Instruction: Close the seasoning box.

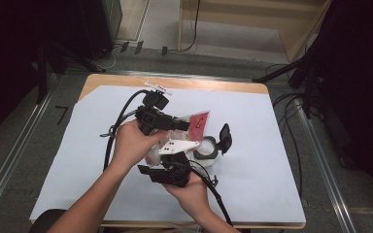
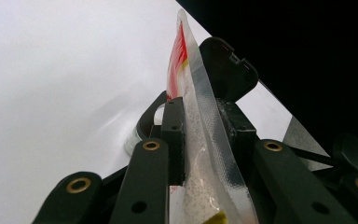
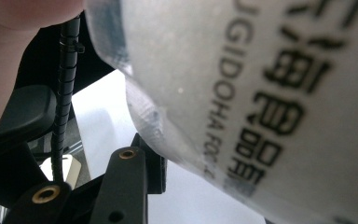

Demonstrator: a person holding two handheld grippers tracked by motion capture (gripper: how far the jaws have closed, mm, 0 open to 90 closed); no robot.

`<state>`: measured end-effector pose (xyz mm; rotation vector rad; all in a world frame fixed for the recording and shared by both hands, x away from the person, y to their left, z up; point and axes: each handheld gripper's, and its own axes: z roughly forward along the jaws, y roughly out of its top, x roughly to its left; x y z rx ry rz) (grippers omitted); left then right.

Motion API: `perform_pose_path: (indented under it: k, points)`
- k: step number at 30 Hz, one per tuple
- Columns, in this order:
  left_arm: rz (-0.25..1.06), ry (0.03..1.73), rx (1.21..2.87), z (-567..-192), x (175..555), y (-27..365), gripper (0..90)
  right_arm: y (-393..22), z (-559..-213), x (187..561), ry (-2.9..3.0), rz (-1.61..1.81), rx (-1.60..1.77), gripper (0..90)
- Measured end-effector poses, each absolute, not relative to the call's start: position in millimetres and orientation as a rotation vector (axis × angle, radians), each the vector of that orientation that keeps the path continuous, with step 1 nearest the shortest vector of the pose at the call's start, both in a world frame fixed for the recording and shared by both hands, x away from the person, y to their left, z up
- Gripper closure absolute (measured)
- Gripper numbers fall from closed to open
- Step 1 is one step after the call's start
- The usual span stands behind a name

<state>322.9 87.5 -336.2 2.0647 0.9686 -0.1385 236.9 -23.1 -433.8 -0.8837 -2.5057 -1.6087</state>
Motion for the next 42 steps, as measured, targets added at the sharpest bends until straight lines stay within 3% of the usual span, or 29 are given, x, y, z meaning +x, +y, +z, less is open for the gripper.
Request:
perform_pose_path:
  k: [42]
  points:
    - [-0.117, 0.946, 2.089, -331.9, 317.1, 81.6, 75.2, -23.5, -432.8, 234.2, -2.502, -1.617, -0.877, 63.1]
